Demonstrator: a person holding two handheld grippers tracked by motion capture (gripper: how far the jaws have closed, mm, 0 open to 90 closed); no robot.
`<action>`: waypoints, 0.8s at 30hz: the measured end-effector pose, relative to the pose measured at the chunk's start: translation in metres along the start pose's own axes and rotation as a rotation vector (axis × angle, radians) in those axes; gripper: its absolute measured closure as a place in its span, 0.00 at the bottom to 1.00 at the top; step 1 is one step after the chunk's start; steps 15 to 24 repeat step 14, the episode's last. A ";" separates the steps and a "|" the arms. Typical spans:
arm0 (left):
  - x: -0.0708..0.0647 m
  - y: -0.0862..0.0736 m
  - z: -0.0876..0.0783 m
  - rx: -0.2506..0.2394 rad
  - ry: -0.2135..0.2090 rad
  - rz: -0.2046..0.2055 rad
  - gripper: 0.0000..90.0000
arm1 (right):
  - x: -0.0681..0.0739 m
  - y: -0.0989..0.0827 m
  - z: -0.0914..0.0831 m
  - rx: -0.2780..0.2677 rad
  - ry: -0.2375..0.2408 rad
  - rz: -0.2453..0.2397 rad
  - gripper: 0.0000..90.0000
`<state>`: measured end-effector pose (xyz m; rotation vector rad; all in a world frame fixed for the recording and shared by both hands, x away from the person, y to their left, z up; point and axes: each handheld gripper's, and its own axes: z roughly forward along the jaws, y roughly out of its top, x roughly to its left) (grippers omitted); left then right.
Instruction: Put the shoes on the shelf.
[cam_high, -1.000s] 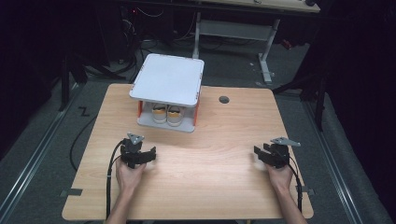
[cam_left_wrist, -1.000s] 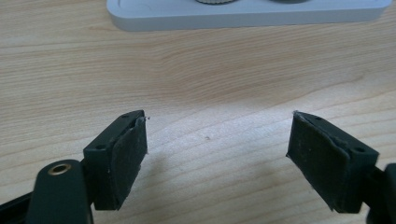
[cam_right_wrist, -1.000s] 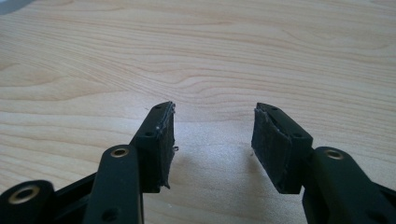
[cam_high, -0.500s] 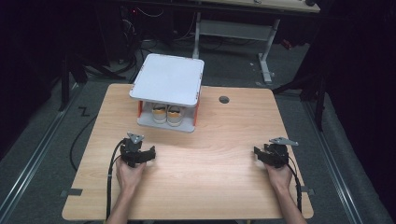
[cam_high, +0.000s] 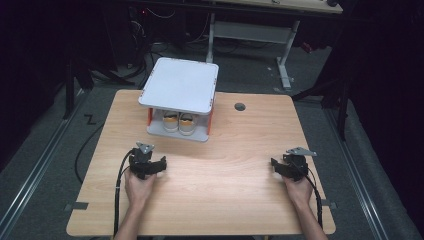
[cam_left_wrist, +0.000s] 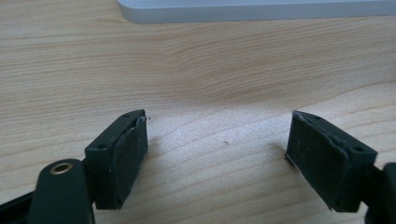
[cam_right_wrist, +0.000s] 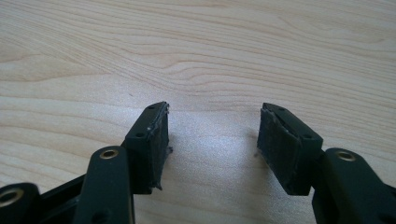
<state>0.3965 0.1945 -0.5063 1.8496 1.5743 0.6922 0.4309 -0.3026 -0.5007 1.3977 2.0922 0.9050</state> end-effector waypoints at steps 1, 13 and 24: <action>0.000 0.000 0.000 -0.002 -0.001 -0.002 0.23 | 0.000 0.000 0.000 0.000 0.000 0.000 0.48; 0.000 0.000 0.000 -0.002 -0.001 -0.003 0.23 | 0.000 0.000 0.000 0.000 -0.001 0.000 0.48; 0.000 0.000 0.000 -0.002 -0.001 -0.003 0.23 | 0.000 0.000 0.000 0.000 -0.001 0.000 0.48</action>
